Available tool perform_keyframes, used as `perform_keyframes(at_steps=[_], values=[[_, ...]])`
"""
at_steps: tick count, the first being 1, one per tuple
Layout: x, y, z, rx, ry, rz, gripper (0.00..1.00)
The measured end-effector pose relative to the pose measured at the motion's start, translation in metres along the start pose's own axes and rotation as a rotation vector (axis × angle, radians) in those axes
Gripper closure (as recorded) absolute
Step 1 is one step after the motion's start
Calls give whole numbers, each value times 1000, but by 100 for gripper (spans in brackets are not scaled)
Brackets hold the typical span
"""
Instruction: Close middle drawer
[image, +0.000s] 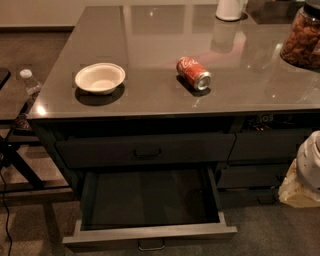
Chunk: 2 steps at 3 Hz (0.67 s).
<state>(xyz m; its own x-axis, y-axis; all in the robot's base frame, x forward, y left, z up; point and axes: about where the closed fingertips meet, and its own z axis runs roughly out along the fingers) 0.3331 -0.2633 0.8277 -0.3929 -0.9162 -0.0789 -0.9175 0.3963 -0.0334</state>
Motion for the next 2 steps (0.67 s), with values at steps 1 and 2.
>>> perform_keyframes(at_steps=[1, 2], values=[[0, 3, 4, -10, 1, 0, 100], [4, 22, 46, -76, 22, 24, 100]])
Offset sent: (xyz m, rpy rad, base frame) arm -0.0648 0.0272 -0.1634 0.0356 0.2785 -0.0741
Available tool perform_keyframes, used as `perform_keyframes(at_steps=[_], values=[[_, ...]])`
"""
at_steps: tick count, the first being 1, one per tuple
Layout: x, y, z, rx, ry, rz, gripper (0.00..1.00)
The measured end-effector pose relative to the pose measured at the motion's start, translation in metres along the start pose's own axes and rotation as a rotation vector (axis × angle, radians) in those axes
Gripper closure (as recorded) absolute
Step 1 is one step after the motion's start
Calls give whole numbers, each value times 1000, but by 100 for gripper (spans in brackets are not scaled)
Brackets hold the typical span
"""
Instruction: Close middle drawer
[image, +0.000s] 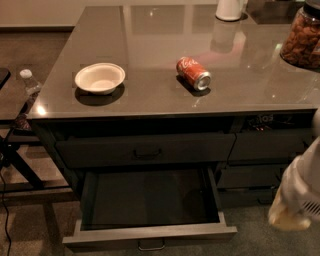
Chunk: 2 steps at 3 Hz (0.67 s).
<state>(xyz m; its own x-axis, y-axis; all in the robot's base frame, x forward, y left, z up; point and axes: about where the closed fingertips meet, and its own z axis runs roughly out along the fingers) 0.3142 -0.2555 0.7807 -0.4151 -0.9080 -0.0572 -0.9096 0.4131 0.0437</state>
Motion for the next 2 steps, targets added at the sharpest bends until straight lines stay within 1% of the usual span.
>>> perform_keyframes(at_steps=[1, 2], values=[[-2, 17, 74, -101, 30, 30, 100], [-13, 28, 137, -189, 48, 60, 100]])
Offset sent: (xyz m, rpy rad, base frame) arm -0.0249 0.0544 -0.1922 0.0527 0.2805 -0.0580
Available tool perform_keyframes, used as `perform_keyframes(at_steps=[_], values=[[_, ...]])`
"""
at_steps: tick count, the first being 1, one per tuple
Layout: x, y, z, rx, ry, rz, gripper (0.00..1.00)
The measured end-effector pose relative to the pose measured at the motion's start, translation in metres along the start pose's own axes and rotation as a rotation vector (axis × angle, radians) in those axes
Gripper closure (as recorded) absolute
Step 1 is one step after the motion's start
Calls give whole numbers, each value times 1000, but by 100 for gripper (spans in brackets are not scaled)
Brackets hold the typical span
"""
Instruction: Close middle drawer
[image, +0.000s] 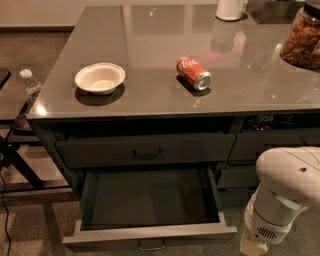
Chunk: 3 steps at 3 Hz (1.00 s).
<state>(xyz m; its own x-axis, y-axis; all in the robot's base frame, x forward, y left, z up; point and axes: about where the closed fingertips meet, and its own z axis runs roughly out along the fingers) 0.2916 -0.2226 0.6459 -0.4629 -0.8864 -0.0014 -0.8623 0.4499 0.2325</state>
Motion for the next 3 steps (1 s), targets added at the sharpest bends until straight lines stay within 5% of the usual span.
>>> perform_keyframes(at_steps=[1, 2, 3], values=[[0, 0, 2, -3, 0, -1, 100], [-6, -3, 36, -36, -1, 9, 100], [-30, -34, 119, -105, -29, 75, 100]])
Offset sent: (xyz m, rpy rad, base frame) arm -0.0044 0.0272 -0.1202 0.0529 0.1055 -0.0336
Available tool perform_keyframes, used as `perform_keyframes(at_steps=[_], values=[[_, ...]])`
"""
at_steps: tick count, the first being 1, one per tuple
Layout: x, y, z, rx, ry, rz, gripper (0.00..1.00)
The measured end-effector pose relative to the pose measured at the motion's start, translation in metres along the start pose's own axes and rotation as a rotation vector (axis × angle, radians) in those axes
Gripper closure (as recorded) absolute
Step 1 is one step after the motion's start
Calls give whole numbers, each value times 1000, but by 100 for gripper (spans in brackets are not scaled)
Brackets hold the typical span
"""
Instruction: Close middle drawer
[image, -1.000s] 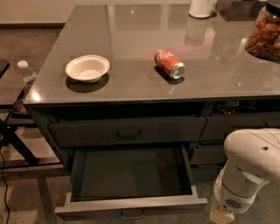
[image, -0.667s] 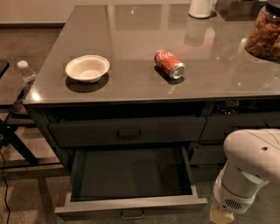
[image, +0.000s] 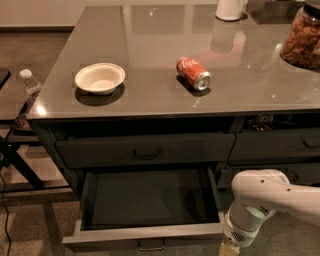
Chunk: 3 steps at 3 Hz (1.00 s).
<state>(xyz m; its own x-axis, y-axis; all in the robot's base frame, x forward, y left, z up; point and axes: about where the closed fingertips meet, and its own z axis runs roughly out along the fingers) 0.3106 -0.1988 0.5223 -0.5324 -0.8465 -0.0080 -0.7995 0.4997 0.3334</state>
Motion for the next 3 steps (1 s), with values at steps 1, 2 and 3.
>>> perform_keyframes(at_steps=[1, 2, 3], values=[[0, 0, 0, 0, 0, 0, 100], [-8, -9, 30, -22, -22, 31, 100], [-23, -31, 60, -26, -61, 63, 100]])
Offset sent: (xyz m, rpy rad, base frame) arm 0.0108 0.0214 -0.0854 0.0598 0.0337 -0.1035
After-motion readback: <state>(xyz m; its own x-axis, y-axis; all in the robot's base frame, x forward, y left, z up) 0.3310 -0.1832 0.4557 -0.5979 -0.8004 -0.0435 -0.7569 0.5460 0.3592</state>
